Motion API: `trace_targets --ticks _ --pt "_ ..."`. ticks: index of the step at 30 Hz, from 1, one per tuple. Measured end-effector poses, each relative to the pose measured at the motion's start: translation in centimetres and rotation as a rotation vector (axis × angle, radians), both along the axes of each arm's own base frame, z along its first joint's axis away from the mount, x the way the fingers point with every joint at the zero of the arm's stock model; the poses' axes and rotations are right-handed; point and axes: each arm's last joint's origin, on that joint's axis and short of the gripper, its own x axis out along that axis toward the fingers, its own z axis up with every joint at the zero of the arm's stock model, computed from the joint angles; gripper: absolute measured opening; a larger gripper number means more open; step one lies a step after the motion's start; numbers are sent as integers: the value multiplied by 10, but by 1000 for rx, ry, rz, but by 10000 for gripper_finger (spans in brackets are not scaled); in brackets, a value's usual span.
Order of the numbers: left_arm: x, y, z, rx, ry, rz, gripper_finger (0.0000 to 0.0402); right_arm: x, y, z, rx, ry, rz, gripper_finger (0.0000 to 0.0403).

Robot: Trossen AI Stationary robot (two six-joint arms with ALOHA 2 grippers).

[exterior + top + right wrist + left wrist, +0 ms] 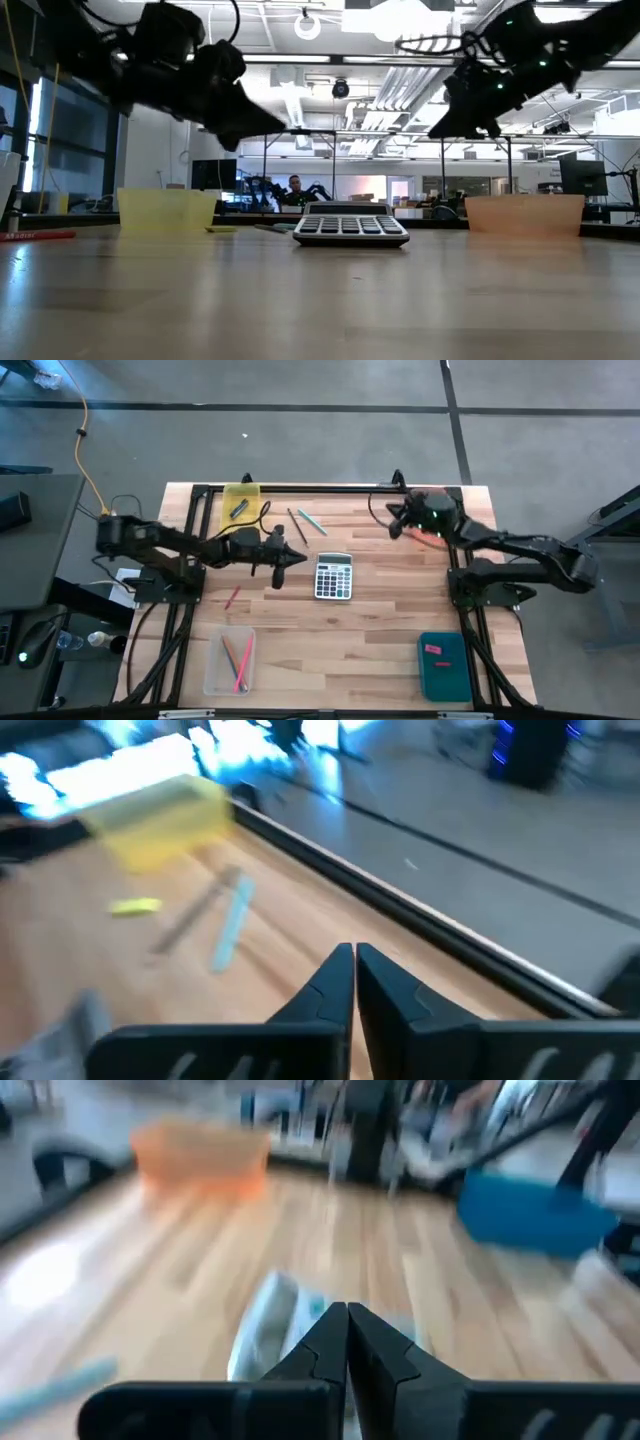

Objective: Sort crayons/erasers/pens/pencils in bins
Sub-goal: Put the red crayon into the yellow bin

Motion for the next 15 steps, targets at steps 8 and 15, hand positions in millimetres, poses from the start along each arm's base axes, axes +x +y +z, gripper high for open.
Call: trace_targets --ticks 8,15 --pt "-26 -31 28 -104 371 140 0 2 42 -21 -133 -207 187 3" --pt "-51 -69 55 -235 684 269 0 5 54 -22 -231 -210 271 0"
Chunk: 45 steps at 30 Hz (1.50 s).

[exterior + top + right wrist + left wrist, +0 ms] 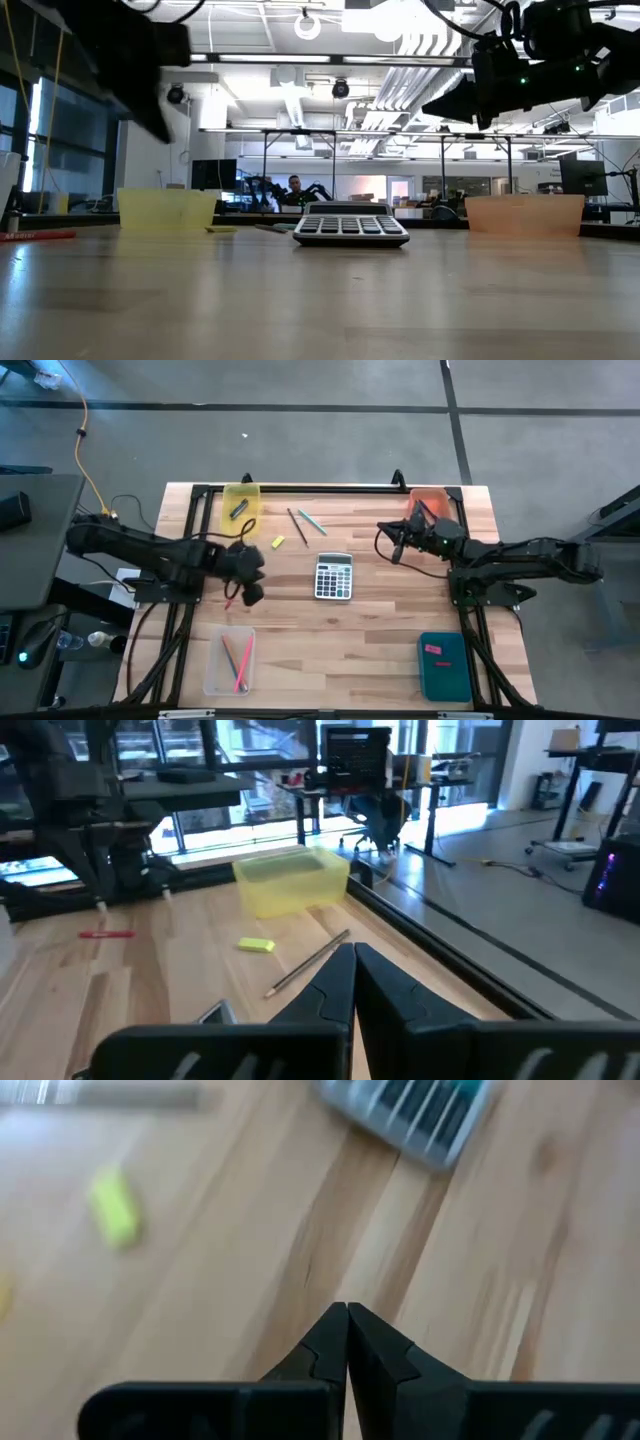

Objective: Sort crayons/erasers/pens/pencils in bins
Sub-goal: Put the red crayon into the yellow bin

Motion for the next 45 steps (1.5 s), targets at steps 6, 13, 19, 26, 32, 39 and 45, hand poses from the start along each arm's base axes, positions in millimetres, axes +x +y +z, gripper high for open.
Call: trace_targets --ticks 6,13,19,26,32,39,45 --pt "-19 -22 -3 -120 165 191 2 1 2 2 -38 5 13 0" --pt "-32 -28 -27 -246 295 366 29 1 2 2 -37 5 13 0" --pt "-42 -23 -49 -290 360 440 76 1 2 2 -37 6 13 0" --pt "-45 -19 -67 -323 334 465 121 2 2 3 -40 -1 13 0" --pt "-52 -16 -78 -322 355 497 121 2 2 3 -40 -2 13 0" --pt "-56 -15 -86 -334 360 511 99 2 2 3 -40 -2 13 0" --pt "-57 -16 -89 -338 367 476 78 2 2 3 -45 0 13 0"
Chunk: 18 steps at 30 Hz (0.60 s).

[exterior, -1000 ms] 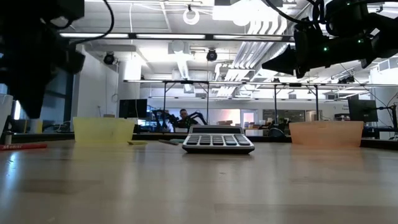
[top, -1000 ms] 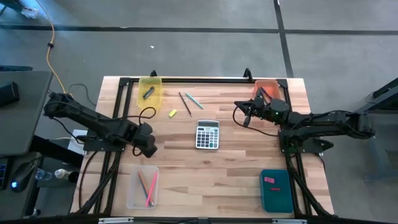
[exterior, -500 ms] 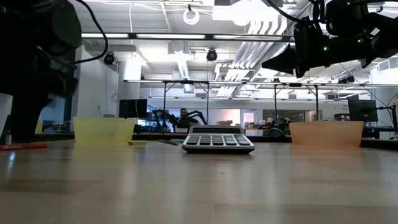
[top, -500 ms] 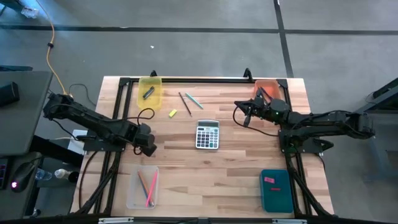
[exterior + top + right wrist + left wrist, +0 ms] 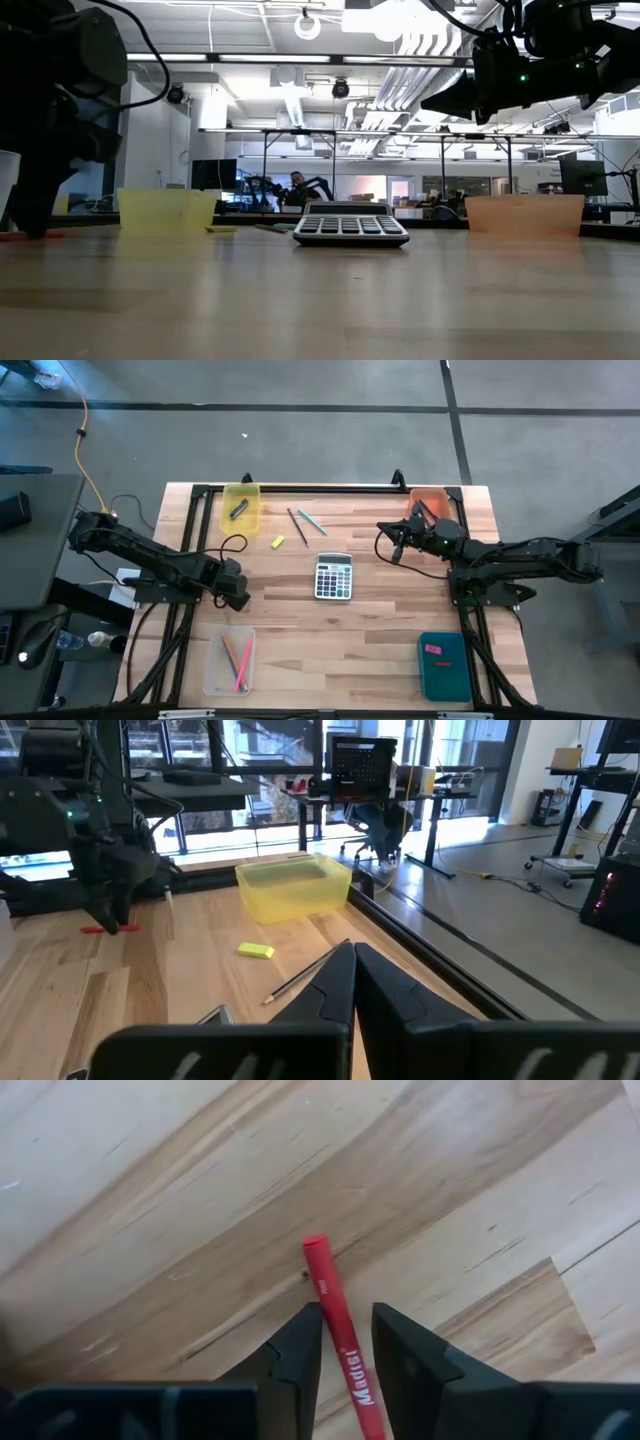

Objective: Sort crayons/erasers/pens/pencils in bins
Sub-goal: Put the red crayon into the yellow bin

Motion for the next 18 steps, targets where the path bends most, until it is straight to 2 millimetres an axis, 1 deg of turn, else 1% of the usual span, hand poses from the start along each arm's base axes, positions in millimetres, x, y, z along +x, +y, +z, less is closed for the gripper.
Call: trace_targets --ticks 5,11,15,18 --pt "1 0 1 -8 0 -53 49 0 0 0 -1 0 0 0" --pt "12 -2 11 -37 -56 -116 8 0 0 0 1 0 0 0" --pt "18 2 20 -8 -84 -136 8 0 0 0 1 0 0 0" --pt "27 7 32 24 -120 -164 8 0 0 0 1 0 0 0"
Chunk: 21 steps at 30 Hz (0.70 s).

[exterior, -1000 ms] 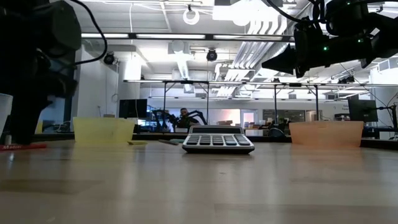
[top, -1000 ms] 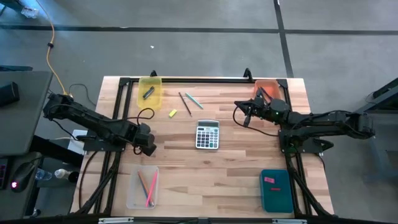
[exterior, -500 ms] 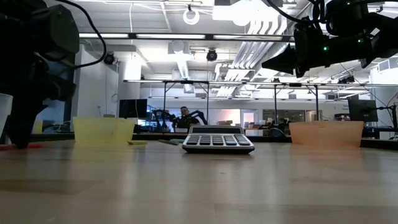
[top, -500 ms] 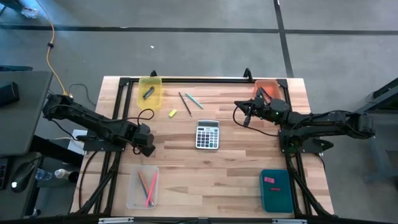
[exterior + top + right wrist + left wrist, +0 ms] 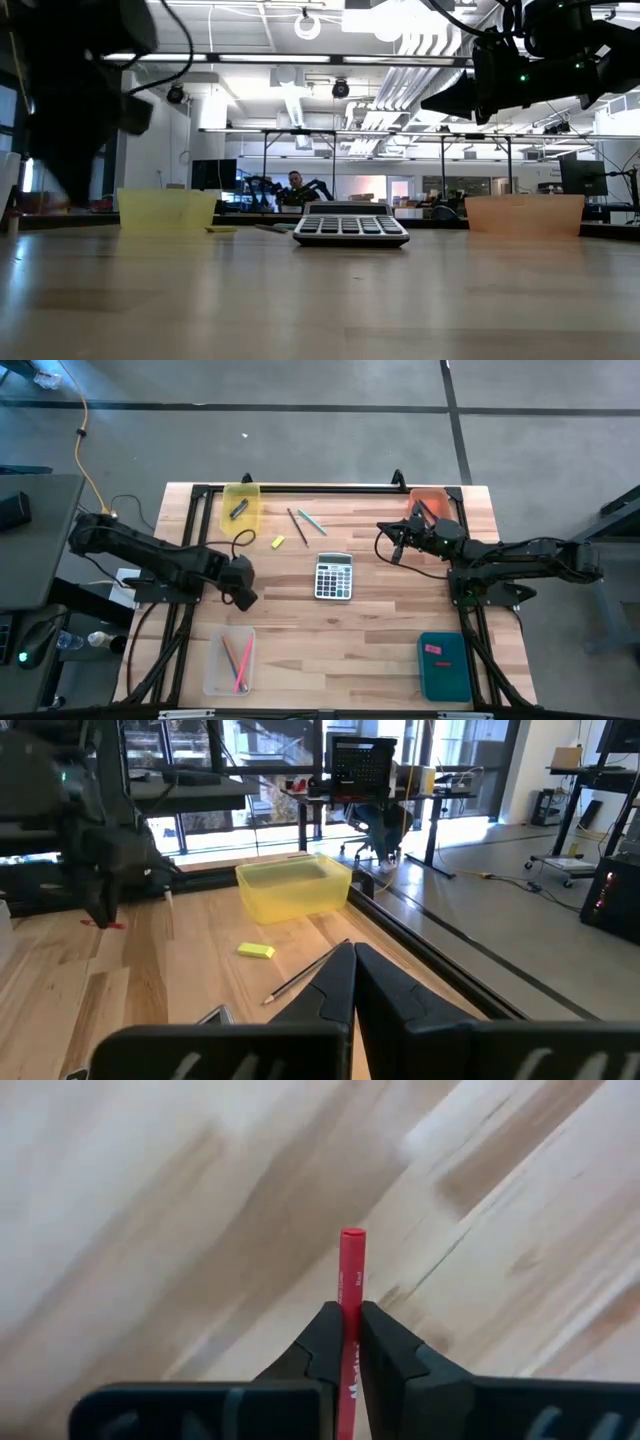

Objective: Sort crayons/erasers/pens/pencils in bins
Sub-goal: Put the red crayon into the yellow bin

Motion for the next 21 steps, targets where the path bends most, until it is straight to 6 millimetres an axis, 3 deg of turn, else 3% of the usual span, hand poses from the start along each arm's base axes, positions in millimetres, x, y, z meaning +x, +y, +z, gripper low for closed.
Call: trace_targets --ticks 6,12,16,21 --pt "21 25 50 141 -86 -40 6 0 0 0 0 0 0 0" --pt "21 72 100 417 -58 -12 6 0 0 0 -1 1 0 0" --pt "7 110 111 483 -9 46 6 0 0 0 0 0 0 0" --pt "-16 157 101 487 141 110 6 0 0 1 -3 -9 0 0"
